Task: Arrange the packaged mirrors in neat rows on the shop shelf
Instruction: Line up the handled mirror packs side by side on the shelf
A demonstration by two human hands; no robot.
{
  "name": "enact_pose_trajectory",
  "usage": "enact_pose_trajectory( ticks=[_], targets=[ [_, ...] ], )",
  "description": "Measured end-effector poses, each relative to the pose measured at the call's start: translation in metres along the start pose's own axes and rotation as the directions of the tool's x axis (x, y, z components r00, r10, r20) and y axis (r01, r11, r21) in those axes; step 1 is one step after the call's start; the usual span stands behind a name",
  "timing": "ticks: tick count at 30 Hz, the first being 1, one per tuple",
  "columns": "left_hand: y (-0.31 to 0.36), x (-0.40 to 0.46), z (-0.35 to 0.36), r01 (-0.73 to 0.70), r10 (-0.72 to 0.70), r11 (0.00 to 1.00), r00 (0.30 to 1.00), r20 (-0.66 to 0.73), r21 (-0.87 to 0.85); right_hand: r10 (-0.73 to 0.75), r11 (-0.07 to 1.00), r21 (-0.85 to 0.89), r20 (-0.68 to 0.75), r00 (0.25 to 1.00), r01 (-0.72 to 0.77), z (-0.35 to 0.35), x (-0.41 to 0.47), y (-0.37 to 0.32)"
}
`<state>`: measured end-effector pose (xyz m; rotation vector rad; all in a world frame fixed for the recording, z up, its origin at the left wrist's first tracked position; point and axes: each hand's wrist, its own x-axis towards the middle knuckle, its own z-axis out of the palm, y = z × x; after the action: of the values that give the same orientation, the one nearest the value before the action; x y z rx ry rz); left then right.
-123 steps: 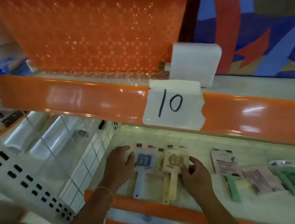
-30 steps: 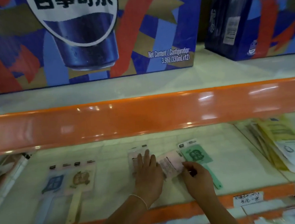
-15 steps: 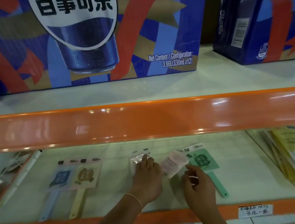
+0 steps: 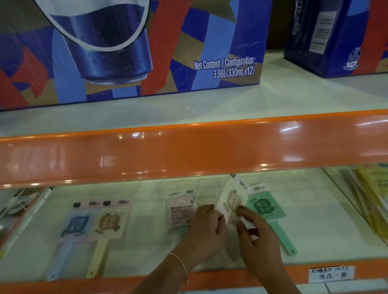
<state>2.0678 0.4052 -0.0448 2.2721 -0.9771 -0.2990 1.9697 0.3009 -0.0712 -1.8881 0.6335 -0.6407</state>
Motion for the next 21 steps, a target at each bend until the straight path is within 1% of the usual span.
enact_pose_trajectory(
  ticks=[2, 3, 5, 7, 9, 11, 12, 13, 15, 16, 17, 19, 21],
  targets=[
    [0.005, -0.001, -0.008, 0.081, -0.087, 0.962, 0.996, -0.012, -0.261, 0.04, 0.997, 0.065, -0.04, 0.998, -0.037, -0.002, 0.003, -0.002],
    [0.006, -0.003, -0.011, 0.145, -0.149, 0.924, 0.989, 0.015, -0.355, 0.092, 0.988, 0.124, -0.018, 0.996, -0.09, -0.003, 0.006, -0.005],
    [0.007, -0.004, -0.015, 0.279, -0.257, 0.827, 0.96, 0.114, -0.488, 0.156, 0.953, 0.253, 0.049, 0.986, -0.164, -0.002, 0.01, -0.01],
    [0.002, -0.005, -0.018, 0.353, -0.306, 0.741, 0.935, 0.181, -0.571, 0.152, 0.931, 0.325, 0.07, 0.986, -0.167, 0.0, 0.012, -0.02],
    [-0.003, -0.01, -0.025, 0.383, -0.319, 0.679, 0.922, 0.218, -0.626, 0.175, 0.902, 0.388, 0.077, 0.982, -0.191, 0.005, 0.013, -0.026],
    [-0.012, -0.016, -0.033, 0.385, -0.311, 0.639, 0.921, 0.234, -0.666, 0.213, 0.858, 0.456, 0.104, 0.971, -0.237, 0.013, 0.013, -0.03],
    [-0.016, -0.019, -0.039, 0.379, -0.312, 0.598, 0.922, 0.231, -0.706, 0.227, 0.842, 0.473, 0.124, 0.966, -0.258, 0.018, 0.013, -0.033],
    [-0.02, -0.022, -0.046, 0.376, -0.328, 0.529, 0.917, 0.226, -0.761, 0.235, 0.832, 0.481, 0.144, 0.961, -0.275, 0.023, 0.013, -0.035],
    [-0.031, -0.026, -0.061, 0.371, -0.406, 0.354, 0.888, 0.217, -0.859, 0.24, 0.822, 0.483, 0.186, 0.953, -0.301, 0.035, 0.012, -0.039],
    [-0.038, -0.028, -0.068, 0.365, -0.443, 0.3, 0.871, 0.21, -0.881, 0.235, 0.824, 0.476, 0.207, 0.95, -0.308, 0.042, 0.011, -0.042],
    [-0.045, -0.029, -0.074, 0.366, -0.469, 0.324, 0.863, 0.187, -0.873, 0.229, 0.827, 0.466, 0.229, 0.946, -0.314, 0.049, 0.01, -0.045],
    [-0.06, -0.033, -0.084, 0.369, -0.507, 0.429, 0.854, 0.118, -0.824, 0.228, 0.827, 0.45, 0.279, 0.933, -0.337, 0.065, 0.007, -0.054],
    [-0.073, -0.039, -0.092, 0.366, -0.538, 0.494, 0.841, 0.054, -0.788, 0.246, 0.82, 0.429, 0.335, 0.91, -0.379, 0.083, 0.004, -0.063]
  ],
)
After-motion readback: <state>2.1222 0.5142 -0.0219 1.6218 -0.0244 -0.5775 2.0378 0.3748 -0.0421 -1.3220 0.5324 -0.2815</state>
